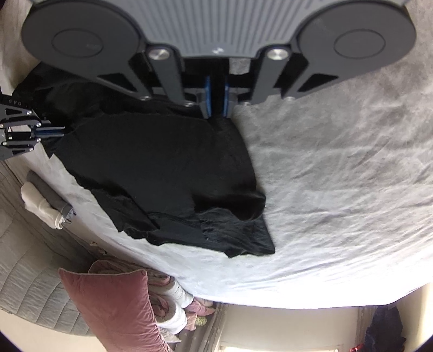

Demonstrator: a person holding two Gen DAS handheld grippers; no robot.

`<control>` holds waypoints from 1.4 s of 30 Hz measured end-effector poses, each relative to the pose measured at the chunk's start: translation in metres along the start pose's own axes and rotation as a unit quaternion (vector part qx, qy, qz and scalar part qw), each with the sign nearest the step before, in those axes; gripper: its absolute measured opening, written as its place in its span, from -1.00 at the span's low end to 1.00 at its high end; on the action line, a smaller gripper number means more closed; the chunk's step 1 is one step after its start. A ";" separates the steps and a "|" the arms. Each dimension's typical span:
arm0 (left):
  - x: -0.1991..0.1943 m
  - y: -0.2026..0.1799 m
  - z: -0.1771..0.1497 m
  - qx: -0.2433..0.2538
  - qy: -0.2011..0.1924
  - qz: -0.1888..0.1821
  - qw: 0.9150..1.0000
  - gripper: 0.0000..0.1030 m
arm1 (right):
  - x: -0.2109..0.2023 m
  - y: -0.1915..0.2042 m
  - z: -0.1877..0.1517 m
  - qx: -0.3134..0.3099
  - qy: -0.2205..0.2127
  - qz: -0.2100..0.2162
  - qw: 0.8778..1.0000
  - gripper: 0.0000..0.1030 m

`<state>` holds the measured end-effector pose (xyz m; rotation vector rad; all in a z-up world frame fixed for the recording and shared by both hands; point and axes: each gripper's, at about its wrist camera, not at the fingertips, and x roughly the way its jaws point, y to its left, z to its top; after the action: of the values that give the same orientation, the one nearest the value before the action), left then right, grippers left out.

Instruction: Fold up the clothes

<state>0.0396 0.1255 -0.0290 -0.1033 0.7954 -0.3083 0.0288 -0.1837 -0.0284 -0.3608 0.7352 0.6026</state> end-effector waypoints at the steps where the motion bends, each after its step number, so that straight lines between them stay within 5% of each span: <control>1: -0.002 -0.001 0.000 0.003 -0.005 -0.002 1.000 -0.87 | -0.002 0.001 -0.001 -0.001 -0.005 -0.003 1.000 -0.89; 15: -0.010 0.002 -0.006 0.015 -0.023 -0.001 1.000 -0.87 | -0.026 0.004 -0.004 -0.002 -0.079 -0.054 0.995 -0.92; 22: -0.003 0.003 -0.004 0.015 0.001 0.016 1.000 -0.62 | -0.004 0.000 0.002 0.011 -0.050 -0.086 0.995 -0.88; 24: -0.005 0.006 -0.002 0.004 -0.005 0.010 1.000 -0.56 | 0.000 -0.002 0.002 0.018 -0.030 -0.080 0.996 -0.75; 26: -0.007 0.008 -0.001 -0.004 -0.013 0.003 1.000 -0.56 | -0.002 -0.002 0.002 0.014 -0.023 -0.086 0.996 -0.18; 28: -0.006 0.008 0.000 -0.005 -0.015 -0.001 1.000 -0.56 | -0.009 -0.004 0.001 0.009 -0.032 -0.096 0.995 0.13; 40: -0.004 -0.001 0.000 0.014 -0.026 0.020 0.999 -0.88 | -0.007 -0.044 -0.011 0.098 0.000 -0.097 0.990 0.12; 42: -0.004 -0.002 -0.001 0.014 -0.030 0.022 0.999 -0.90 | -0.007 -0.041 -0.013 0.095 -0.006 -0.097 0.991 -0.34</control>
<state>0.0357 0.1249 -0.0264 -0.0675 0.7329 -0.2739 0.0438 -0.2247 -0.0287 -0.2478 0.7299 0.3479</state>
